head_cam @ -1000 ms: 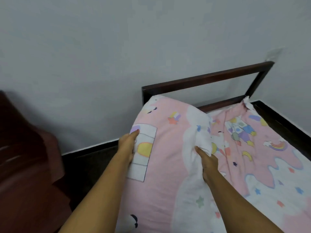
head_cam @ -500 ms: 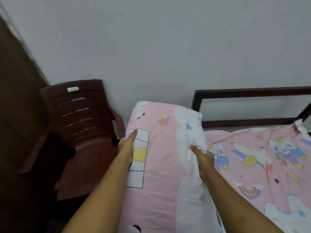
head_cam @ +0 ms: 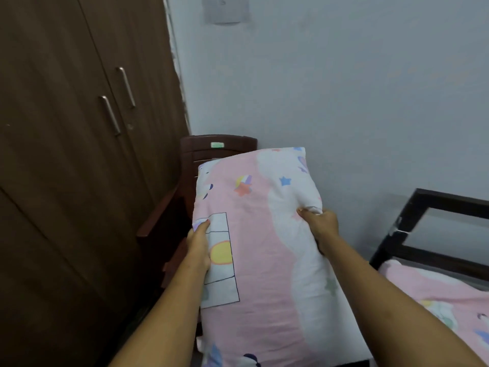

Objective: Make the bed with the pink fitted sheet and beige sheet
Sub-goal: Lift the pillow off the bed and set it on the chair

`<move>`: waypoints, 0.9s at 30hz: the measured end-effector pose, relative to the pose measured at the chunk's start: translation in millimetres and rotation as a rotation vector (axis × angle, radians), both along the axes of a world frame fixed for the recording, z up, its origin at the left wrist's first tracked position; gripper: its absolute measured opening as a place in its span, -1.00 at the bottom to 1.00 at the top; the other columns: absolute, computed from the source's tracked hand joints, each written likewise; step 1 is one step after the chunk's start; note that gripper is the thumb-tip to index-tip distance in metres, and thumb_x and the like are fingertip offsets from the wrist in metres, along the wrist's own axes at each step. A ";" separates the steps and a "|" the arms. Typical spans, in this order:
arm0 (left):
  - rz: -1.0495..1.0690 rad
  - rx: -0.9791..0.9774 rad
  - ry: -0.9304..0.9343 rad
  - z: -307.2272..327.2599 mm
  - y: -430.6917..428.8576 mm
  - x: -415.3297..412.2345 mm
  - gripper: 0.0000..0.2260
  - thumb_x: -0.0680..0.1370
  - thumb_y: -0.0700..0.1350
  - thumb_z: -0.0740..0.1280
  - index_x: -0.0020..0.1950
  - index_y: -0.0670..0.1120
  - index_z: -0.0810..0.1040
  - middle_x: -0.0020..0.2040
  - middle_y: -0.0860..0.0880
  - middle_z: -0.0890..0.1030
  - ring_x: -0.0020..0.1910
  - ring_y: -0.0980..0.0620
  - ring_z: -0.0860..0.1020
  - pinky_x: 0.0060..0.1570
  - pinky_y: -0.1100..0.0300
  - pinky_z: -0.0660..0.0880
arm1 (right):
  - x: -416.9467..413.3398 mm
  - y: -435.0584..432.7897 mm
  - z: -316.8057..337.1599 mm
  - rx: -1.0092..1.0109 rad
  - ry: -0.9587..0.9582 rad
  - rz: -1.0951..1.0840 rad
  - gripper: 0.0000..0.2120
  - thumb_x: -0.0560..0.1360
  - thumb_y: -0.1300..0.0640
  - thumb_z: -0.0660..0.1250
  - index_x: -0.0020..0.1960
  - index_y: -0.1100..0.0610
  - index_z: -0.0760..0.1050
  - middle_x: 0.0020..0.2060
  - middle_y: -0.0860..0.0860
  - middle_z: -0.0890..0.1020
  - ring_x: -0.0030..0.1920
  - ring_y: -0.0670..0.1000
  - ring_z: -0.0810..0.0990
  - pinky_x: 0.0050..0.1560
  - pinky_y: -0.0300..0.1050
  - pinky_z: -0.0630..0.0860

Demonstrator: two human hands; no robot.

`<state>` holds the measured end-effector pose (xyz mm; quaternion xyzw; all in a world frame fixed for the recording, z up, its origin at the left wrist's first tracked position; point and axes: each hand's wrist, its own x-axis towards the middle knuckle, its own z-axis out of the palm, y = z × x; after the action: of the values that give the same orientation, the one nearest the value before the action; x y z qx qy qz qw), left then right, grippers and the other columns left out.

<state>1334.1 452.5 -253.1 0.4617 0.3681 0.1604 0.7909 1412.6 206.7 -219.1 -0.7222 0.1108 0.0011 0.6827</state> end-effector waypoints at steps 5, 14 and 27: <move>0.082 -0.105 0.106 -41.6 31.0 42.9 -0.60 0.39 -0.14 0.27 0.21 -0.21 0.53 0.12 -0.26 0.60 0.01 -0.26 0.60 -0.01 -0.13 0.55 | 61.1 35.4 19.0 -0.083 -0.082 0.185 -0.80 0.39 0.18 0.50 -0.28 0.07 0.48 -0.33 -0.04 0.58 -0.30 -0.01 0.57 -0.26 -0.19 0.49; 0.146 -0.067 0.260 -24.9 41.9 85.2 -0.69 0.44 -0.38 0.16 0.16 -0.33 0.48 -0.04 -0.25 0.60 -0.13 -0.19 0.56 0.00 -0.07 0.51 | 160.0 94.0 49.4 -0.308 -0.204 0.465 -0.80 0.36 0.09 0.51 -0.34 0.02 0.50 -0.39 -0.10 0.57 -0.25 0.03 0.59 -0.17 -0.10 0.49; 0.158 -0.263 0.280 -61.4 98.4 176.5 -0.91 0.51 -0.36 0.21 -0.06 -0.26 0.49 -0.30 -0.18 0.59 -0.40 -0.06 0.56 -0.50 0.16 0.54 | 266.2 232.9 49.6 -0.657 -0.363 0.748 -0.79 0.42 0.01 0.44 -0.08 0.15 0.62 -0.22 0.04 0.64 -0.15 0.08 0.59 -0.16 -0.07 0.45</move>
<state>1510.5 551.0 -314.6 0.3420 0.5272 0.1070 0.7705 1678.8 439.6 -169.6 -0.8769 -0.2798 0.0845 0.3816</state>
